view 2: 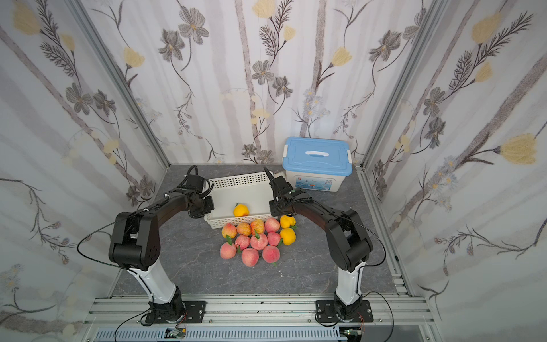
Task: Put the peaches into the basket
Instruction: Move the basket to the center of the board.
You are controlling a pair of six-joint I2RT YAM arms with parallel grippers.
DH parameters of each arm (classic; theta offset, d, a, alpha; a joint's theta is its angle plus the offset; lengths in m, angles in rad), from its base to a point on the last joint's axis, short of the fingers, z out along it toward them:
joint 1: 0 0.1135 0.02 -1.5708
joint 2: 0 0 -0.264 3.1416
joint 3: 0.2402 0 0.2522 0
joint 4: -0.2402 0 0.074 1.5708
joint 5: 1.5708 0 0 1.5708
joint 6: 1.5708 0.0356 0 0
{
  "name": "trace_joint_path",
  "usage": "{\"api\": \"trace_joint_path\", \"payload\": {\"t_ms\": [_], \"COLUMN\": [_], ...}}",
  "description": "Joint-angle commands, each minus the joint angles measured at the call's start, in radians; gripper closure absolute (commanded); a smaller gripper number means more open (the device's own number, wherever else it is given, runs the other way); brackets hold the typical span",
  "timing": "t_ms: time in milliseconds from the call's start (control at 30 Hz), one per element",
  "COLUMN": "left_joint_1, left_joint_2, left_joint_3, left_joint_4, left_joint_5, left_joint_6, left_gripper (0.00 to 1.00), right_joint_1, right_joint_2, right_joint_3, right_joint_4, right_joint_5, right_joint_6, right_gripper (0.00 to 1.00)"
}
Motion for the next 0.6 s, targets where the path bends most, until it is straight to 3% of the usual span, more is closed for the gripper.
{"api": "trace_joint_path", "payload": {"t_ms": [0, 133, 200, 300, 567], "left_joint_1": [-0.001, -0.001, -0.001, -0.001, -0.005], "left_joint_2": [-0.028, -0.028, -0.026, -0.031, -0.105], "left_joint_3": [-0.025, -0.039, -0.041, -0.034, -0.012], "left_joint_4": [0.012, 0.023, 0.031, 0.030, 0.005], "left_joint_5": [-0.006, -0.006, -0.007, -0.012, -0.018], "left_joint_6": [-0.033, -0.041, -0.049, -0.053, -0.061], "left_gripper": [0.90, 0.76, 0.62, 0.53, 0.38], "right_joint_1": [0.020, 0.020, 0.019, 0.016, 0.000], "right_joint_2": [-0.018, -0.012, -0.012, -0.031, -0.156], "right_joint_3": [-0.027, -0.026, -0.018, -0.014, -0.028], "right_joint_4": [0.064, 0.065, 0.062, 0.064, 0.032], "right_joint_5": [-0.058, -0.040, -0.027, -0.024, -0.040], "right_joint_6": [0.014, 0.017, 0.018, 0.018, 0.029], "right_gripper": [0.59, 0.54, 0.47, 0.31, 0.19]}}
